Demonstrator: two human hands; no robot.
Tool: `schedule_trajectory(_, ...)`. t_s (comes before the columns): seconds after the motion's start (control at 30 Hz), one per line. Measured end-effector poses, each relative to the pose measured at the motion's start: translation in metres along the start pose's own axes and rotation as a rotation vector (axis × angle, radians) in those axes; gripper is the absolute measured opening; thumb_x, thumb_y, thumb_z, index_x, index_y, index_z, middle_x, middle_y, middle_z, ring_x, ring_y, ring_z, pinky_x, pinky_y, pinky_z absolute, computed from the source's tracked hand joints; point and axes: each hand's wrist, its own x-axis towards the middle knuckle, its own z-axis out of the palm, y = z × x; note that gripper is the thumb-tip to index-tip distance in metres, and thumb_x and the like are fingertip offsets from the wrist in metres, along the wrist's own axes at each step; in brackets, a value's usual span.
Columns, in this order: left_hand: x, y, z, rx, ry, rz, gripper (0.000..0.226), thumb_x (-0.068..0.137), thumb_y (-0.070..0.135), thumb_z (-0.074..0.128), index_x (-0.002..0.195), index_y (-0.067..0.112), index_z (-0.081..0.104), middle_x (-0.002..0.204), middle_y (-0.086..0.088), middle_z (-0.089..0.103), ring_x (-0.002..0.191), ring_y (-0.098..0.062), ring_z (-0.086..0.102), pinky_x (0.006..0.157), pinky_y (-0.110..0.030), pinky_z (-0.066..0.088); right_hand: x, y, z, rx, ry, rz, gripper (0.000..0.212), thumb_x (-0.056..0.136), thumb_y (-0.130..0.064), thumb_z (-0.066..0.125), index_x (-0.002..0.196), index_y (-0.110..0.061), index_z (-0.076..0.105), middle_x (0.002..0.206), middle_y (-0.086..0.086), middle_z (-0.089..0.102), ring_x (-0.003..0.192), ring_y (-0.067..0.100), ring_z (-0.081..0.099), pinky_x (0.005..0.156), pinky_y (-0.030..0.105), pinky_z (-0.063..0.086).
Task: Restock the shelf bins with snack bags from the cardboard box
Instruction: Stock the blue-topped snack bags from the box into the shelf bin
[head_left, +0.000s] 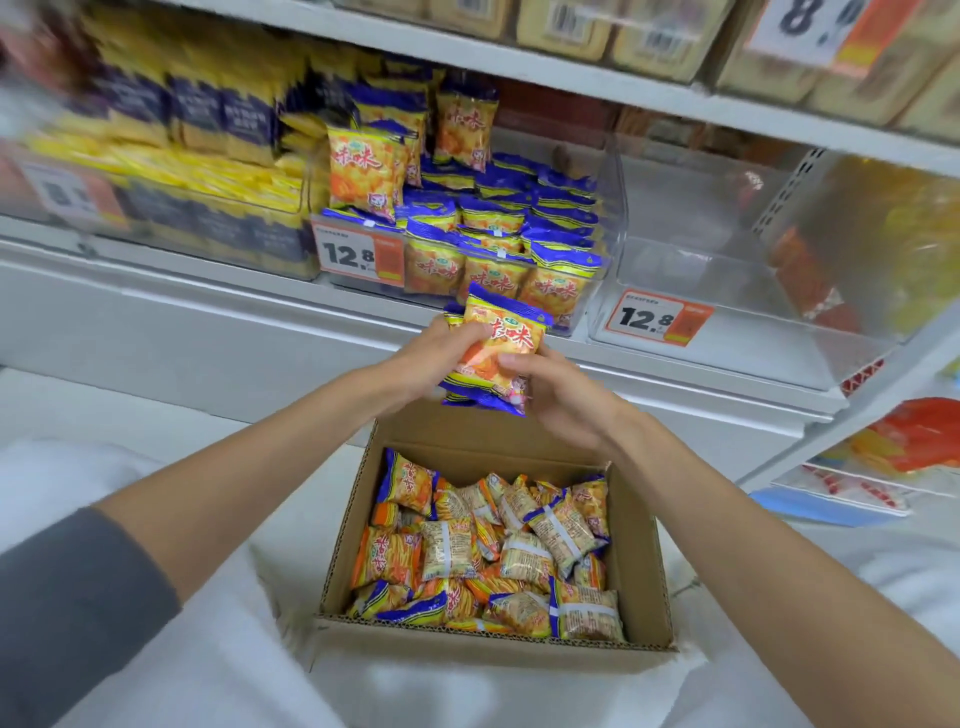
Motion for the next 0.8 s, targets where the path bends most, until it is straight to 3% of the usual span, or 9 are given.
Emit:
schedule_trajectory(0.1, -0.001, 0.025, -0.026, 0.042, -0.04, 0.093, 0.07, 0.075, 0.061, 0.058, 0.125, 0.013, 0.051, 0.113, -0.007, 0.067, 0.099, -0.019, 0.066, 0.101, -0.044, 0.047, 0.009, -0.027, 0.014, -0.003, -0.008, -0.058, 0.087, 0.058, -0.028, 0.089, 0.134, -0.012, 0.05, 0.124, 0.009, 0.065, 0.117, 0.03, 0.059, 0.103, 0.041, 0.046)
schedule_trajectory(0.17, 0.003, 0.041, -0.043, 0.063, -0.003, 0.142, 0.077, 0.073, 0.061, 0.062, 0.131, 0.011, 0.047, 0.116, -0.004, 0.064, 0.103, -0.018, 0.064, 0.101, -0.043, 0.048, 0.017, -0.047, 0.023, -0.052, 0.064, -0.111, 0.07, 0.06, -0.02, 0.083, 0.122, -0.015, 0.052, 0.116, 0.01, 0.065, 0.104, 0.028, 0.064, 0.084, 0.036, 0.054)
schedule_trajectory(0.23, 0.011, 0.052, -0.058, 0.078, 0.067, 0.25, 0.083, 0.078, 0.06, 0.064, 0.144, 0.017, 0.037, 0.125, 0.003, 0.054, 0.111, -0.014, 0.058, 0.098, -0.035, 0.048, 0.029, -0.068, 0.028, -0.083, 0.163, -0.188, 0.068, 0.051, -0.019, 0.084, 0.11, -0.019, 0.05, 0.109, 0.011, 0.065, 0.092, 0.027, 0.066, 0.067, 0.034, 0.054)
schedule_trajectory(0.33, 0.032, 0.057, -0.086, 0.175, 0.327, 0.535, 0.075, 0.07, 0.064, 0.061, 0.133, 0.024, 0.051, 0.117, 0.005, 0.053, 0.097, -0.005, 0.053, 0.086, -0.023, 0.044, 0.058, -0.097, 0.022, -0.04, 0.295, -0.338, 0.059, 0.054, -0.011, 0.082, 0.103, -0.018, 0.05, 0.101, 0.009, 0.068, 0.089, 0.026, 0.069, 0.077, 0.042, 0.057)
schedule_trajectory(0.43, 0.064, 0.054, -0.118, 0.473, 0.694, 0.701, 0.036, 0.08, 0.043, 0.064, 0.111, 0.024, 0.062, 0.102, 0.004, 0.054, 0.09, -0.011, 0.05, 0.083, -0.03, 0.043, 0.097, -0.123, 0.013, -0.127, 0.415, -0.444, 0.049, 0.065, -0.003, 0.082, 0.098, -0.019, 0.05, 0.092, 0.0, 0.066, 0.078, 0.013, 0.067, 0.065, 0.024, 0.053)
schedule_trajectory(0.5, 0.084, 0.053, -0.133, 0.649, 0.863, 0.728, 0.027, 0.084, 0.034, 0.065, 0.108, 0.022, 0.064, 0.102, 0.0, 0.055, 0.099, -0.02, 0.051, 0.085, -0.036, 0.043, 0.13, -0.137, 0.009, -0.253, 0.475, -0.465, 0.048, 0.068, -0.009, 0.083, 0.104, -0.017, 0.052, 0.096, 0.0, 0.067, 0.082, 0.012, 0.067, 0.067, 0.025, 0.053)
schedule_trajectory(0.6, 0.107, 0.048, -0.144, 0.667, 0.912, 0.73, 0.027, 0.084, 0.029, 0.067, 0.108, 0.019, 0.064, 0.103, -0.003, 0.054, 0.098, -0.021, 0.052, 0.08, -0.034, 0.043, 0.182, -0.147, 0.008, -0.444, 0.542, -0.436, 0.056, 0.063, -0.02, 0.085, 0.11, -0.014, 0.055, 0.096, 0.002, 0.069, 0.082, 0.015, 0.066, 0.07, 0.028, 0.052)
schedule_trajectory(0.73, 0.12, 0.037, -0.146, 0.642, 0.936, 0.818, 0.027, 0.084, 0.024, 0.067, 0.11, 0.016, 0.062, 0.103, -0.002, 0.053, 0.088, -0.016, 0.053, 0.068, -0.029, 0.045, 0.227, -0.15, 0.011, -0.463, 0.501, -0.362, 0.048, 0.069, -0.015, 0.077, 0.112, -0.017, 0.057, 0.097, 0.002, 0.068, 0.086, 0.018, 0.064, 0.068, 0.028, 0.052)
schedule_trajectory(0.8, 0.123, 0.035, -0.146, 0.623, 0.947, 0.842, 0.027, 0.085, 0.024, 0.067, 0.11, 0.016, 0.063, 0.103, -0.002, 0.053, 0.086, -0.014, 0.052, 0.066, -0.028, 0.046, 0.235, -0.151, 0.011, -0.393, 0.478, -0.358, 0.062, 0.051, -0.02, 0.075, 0.111, -0.015, 0.06, 0.1, 0.004, 0.07, 0.094, 0.024, 0.066, 0.08, 0.041, 0.057)
